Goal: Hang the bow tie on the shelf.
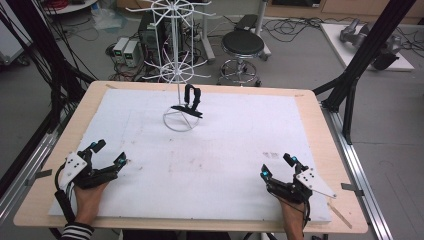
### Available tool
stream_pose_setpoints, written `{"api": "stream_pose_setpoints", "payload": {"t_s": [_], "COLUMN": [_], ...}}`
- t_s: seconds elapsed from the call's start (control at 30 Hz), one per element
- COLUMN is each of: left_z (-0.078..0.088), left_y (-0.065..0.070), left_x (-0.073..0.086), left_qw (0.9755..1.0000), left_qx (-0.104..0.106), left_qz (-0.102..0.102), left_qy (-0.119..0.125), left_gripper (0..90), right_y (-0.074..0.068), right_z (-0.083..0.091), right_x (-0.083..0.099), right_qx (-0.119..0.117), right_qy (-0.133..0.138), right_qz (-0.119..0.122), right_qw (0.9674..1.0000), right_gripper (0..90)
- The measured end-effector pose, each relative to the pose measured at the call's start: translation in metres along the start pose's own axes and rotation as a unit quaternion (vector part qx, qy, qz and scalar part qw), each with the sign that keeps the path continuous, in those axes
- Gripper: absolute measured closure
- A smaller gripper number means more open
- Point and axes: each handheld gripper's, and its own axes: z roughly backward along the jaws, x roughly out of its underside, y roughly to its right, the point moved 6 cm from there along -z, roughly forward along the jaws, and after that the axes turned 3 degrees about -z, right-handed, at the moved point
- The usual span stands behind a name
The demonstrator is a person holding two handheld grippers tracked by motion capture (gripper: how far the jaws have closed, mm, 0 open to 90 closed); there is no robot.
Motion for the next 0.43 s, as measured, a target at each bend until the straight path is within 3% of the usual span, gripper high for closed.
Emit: {"api": "stream_pose_setpoints", "payload": {"t_s": [0.3, 0.43], "left_z": [0.0007, 0.0010], "left_y": [0.0003, -0.0002], "left_x": [-0.0003, -0.0003], "left_qw": [1.0000, 1.0000], "left_qx": [-0.005, -0.007], "left_qz": [-0.002, -0.003], "left_qy": [0.004, 0.004], "left_gripper": [14.1, 14.0], "right_y": [-0.0012, -0.0029], "right_z": [0.0017, 0.0011], "right_x": [-0.0007, 0.0000], "right_qx": [0.000, 0.002], "right_qy": [0.021, 0.018], "right_qz": [0.010, 0.018], "right_qw": [0.9997, 0.9997], "right_gripper": [11.6, 11.6]}}
